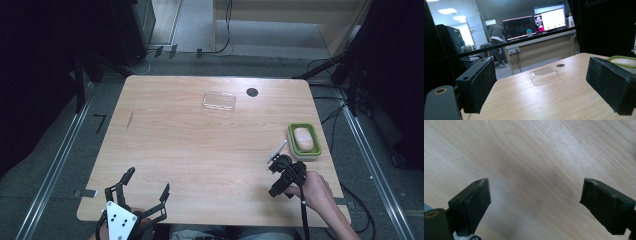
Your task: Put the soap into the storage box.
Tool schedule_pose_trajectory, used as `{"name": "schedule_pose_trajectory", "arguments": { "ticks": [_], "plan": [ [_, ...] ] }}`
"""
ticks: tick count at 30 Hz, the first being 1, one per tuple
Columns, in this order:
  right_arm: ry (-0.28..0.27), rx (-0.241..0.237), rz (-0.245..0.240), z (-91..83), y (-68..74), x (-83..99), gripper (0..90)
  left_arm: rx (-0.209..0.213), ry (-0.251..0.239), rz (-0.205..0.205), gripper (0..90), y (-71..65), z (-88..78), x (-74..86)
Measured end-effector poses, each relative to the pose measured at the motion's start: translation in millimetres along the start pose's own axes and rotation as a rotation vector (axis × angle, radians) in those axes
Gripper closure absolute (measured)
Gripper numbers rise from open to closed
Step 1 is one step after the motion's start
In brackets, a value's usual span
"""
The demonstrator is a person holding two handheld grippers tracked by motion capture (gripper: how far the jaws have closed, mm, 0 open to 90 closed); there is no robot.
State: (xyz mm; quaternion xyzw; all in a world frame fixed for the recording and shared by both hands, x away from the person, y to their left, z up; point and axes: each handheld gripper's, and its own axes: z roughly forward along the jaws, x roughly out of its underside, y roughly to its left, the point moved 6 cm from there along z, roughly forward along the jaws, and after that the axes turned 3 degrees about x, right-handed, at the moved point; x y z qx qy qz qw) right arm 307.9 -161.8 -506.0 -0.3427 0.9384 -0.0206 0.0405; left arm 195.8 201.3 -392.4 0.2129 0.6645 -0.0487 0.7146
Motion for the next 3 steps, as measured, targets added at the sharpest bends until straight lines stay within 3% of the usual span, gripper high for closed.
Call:
{"name": "schedule_pose_trajectory", "arguments": {
  "ticks": [3],
  "plan": [
    [0.019, 0.006, -0.02, 2.6, 3.0, 1.4, 11.1, 0.0, 0.0, 0.0, 9.9, 0.2, -0.1, 0.2]
  ]
}}
